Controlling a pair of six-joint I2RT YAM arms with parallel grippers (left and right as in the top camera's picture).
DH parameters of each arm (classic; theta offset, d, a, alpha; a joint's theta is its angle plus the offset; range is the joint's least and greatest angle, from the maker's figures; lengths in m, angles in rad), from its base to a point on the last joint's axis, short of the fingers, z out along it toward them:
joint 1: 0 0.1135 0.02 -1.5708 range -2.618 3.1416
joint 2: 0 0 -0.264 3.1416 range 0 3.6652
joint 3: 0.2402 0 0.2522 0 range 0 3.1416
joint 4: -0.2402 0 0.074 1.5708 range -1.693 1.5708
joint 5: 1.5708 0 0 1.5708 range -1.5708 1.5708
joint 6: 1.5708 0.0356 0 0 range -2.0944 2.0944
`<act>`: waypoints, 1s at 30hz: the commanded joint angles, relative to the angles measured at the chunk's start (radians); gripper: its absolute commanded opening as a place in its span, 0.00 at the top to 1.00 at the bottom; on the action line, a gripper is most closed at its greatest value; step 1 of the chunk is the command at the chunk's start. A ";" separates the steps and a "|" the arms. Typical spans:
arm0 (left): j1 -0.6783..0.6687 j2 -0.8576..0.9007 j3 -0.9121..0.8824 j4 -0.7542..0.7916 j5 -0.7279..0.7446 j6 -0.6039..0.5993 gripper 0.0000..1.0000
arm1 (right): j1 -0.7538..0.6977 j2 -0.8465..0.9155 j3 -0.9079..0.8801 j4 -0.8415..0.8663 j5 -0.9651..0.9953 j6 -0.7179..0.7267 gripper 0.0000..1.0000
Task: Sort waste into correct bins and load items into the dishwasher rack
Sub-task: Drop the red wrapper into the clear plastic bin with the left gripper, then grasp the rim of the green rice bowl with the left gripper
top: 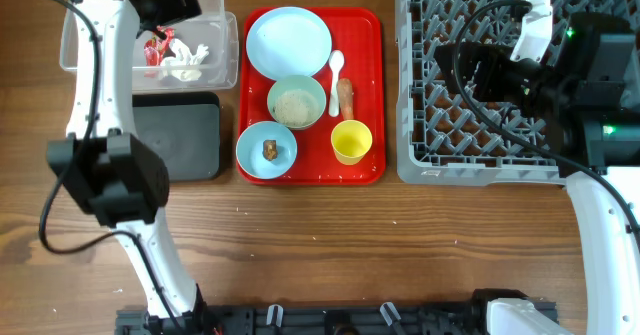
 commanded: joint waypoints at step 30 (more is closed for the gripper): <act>-0.580 0.113 -0.285 0.123 -0.149 -0.420 0.48 | 0.007 0.008 0.005 -0.059 0.006 -0.016 0.00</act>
